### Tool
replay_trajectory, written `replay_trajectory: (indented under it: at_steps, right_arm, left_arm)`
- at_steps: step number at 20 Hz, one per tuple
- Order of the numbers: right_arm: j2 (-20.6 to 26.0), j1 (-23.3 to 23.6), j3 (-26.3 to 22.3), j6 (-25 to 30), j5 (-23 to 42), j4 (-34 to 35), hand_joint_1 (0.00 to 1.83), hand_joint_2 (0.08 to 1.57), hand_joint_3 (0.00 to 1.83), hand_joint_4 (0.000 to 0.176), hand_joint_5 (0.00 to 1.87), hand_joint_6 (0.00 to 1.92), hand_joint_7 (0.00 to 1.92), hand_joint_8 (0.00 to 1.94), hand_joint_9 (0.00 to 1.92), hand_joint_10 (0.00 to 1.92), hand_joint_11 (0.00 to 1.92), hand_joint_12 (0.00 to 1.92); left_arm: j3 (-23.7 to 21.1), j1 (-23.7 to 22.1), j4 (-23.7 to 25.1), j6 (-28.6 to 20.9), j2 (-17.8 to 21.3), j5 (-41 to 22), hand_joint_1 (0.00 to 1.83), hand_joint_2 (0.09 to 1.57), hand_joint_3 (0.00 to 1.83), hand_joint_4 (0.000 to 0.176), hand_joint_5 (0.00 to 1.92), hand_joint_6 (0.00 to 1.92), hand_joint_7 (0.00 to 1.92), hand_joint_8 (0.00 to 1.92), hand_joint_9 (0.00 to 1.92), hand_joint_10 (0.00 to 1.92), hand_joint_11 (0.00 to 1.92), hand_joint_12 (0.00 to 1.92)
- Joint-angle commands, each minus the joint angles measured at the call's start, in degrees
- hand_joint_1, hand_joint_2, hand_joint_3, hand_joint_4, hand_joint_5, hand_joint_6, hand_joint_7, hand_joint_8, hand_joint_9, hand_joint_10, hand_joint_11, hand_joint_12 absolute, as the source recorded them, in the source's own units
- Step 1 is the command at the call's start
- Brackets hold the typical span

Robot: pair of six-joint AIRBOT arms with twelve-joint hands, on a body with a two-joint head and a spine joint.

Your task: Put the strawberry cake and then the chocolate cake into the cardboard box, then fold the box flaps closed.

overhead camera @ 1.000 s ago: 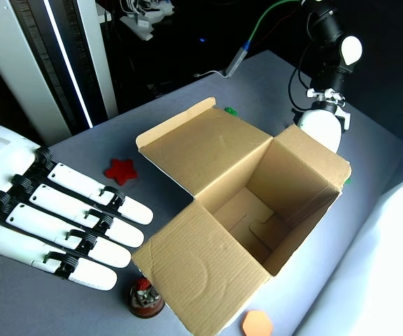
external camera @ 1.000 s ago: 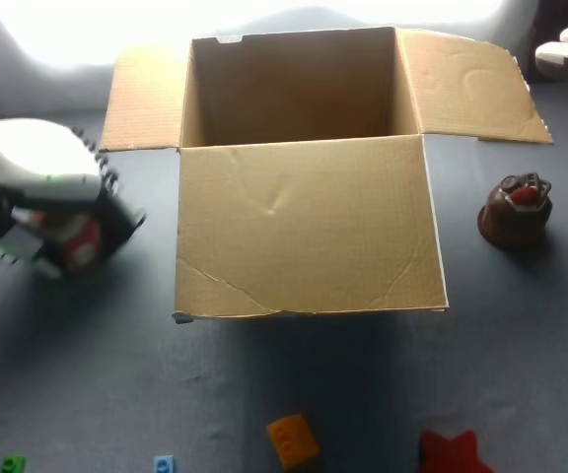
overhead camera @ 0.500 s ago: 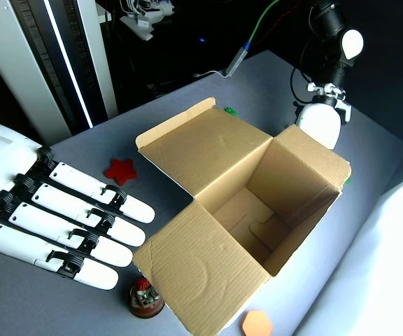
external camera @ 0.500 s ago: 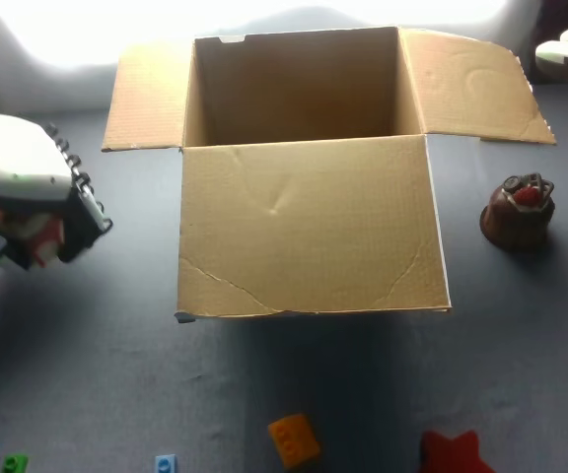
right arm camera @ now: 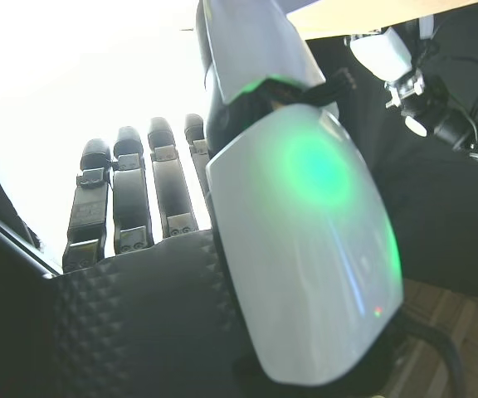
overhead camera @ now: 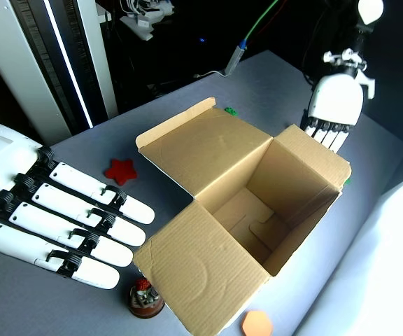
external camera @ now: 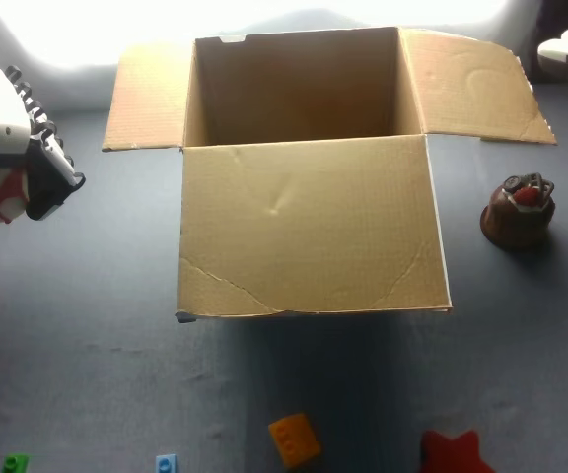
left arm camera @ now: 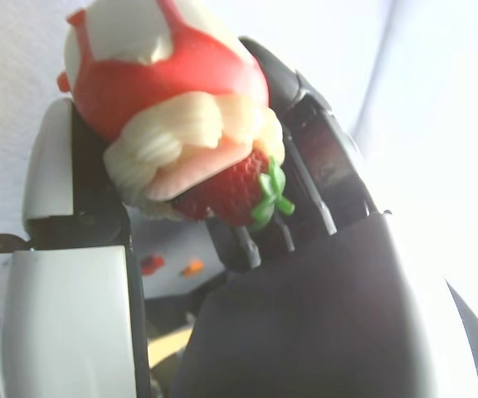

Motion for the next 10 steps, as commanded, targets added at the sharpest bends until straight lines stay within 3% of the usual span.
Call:
replay_trajectory:
  at_steps: [1,4,6,10]
  right_arm:
    - [0.75,0.50,0.15,-0.06,6.94,0.01,1.11,1.07,0.00,0.013,0.12,0.01,0.12,0.01,0.08,0.00,0.00,0.17]
    - [0.80,0.39,0.15,-0.06,7.16,0.01,1.11,1.07,0.00,0.000,0.11,0.00,0.12,0.00,0.08,0.00,0.00,0.25]
    - [0.84,0.28,0.15,-0.06,7.30,0.01,1.14,1.06,0.00,0.008,0.12,0.00,0.14,0.01,0.10,0.01,0.00,0.34]
    - [0.85,0.23,0.15,-0.06,7.40,0.01,1.11,1.06,0.00,0.003,0.12,0.00,0.14,0.00,0.10,0.00,0.00,0.20]
  left_arm:
    - [-0.44,-1.09,-2.48,-0.09,1.16,-0.34,1.35,1.19,0.00,0.000,0.77,1.08,0.81,1.28,0.80,1.50,0.71,1.51]
    - [-1.62,-4.16,0.16,-2.08,2.78,-1.34,1.35,1.20,0.00,0.000,0.76,1.07,0.80,1.30,0.80,1.51,0.73,1.52]
    - [-1.58,-7.27,3.28,-3.32,3.33,-2.30,1.35,1.19,0.00,0.000,0.76,1.12,0.80,1.28,0.82,1.46,0.72,1.45]
    - [-0.13,-12.94,8.05,-5.73,3.19,-4.36,1.36,1.19,0.00,0.000,0.78,1.08,0.81,1.27,0.84,1.45,0.77,1.37]
